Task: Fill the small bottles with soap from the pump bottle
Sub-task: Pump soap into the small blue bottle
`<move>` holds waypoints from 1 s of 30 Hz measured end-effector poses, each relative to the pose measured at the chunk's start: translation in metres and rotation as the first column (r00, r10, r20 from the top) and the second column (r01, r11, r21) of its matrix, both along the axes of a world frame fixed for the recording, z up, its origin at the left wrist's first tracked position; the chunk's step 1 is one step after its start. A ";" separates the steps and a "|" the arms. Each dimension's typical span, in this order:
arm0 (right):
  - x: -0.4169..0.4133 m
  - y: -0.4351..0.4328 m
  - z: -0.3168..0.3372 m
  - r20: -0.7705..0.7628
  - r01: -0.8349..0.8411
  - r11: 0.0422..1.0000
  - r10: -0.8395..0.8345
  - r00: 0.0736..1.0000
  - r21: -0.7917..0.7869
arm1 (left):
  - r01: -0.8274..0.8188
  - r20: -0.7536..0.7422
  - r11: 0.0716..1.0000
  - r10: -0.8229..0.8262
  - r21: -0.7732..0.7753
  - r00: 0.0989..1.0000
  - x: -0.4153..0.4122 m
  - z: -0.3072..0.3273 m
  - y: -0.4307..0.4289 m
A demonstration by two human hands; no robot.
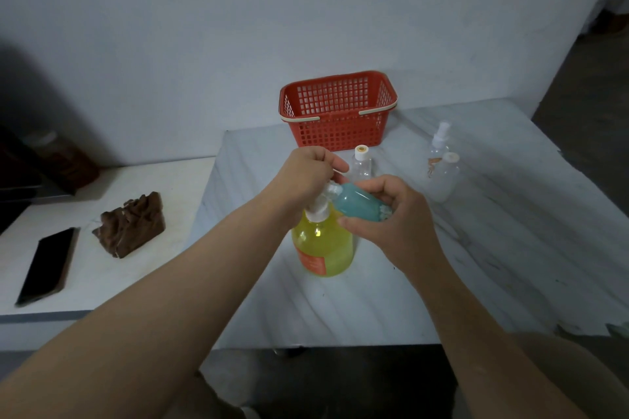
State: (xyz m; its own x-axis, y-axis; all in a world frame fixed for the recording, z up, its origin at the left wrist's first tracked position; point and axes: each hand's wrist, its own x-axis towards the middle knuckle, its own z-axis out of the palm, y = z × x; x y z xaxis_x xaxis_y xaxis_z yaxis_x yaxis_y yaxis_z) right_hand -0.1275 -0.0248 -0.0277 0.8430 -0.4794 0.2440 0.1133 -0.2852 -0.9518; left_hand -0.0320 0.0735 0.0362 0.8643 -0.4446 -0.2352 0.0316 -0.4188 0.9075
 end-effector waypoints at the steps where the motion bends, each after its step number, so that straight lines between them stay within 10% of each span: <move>1: 0.000 0.000 0.000 0.000 -0.002 1.000 0.002 1.000 -0.001 | -0.005 -0.003 1.000 0.005 0.011 1.000 0.000 -0.001 -0.001; 30: -0.003 0.001 0.004 -0.016 -0.028 0.999 0.029 0.999 0.018 | -0.059 0.008 0.997 0.059 0.053 0.998 -0.005 -0.006 -0.001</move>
State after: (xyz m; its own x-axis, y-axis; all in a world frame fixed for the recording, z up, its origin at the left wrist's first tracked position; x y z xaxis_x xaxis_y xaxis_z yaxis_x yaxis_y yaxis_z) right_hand -0.1306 -0.0240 -0.0232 0.8601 -0.4592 0.2221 0.1060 -0.2650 -0.9584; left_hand -0.0370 0.0726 0.0299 0.8901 -0.3798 -0.2518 0.0522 -0.4639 0.8844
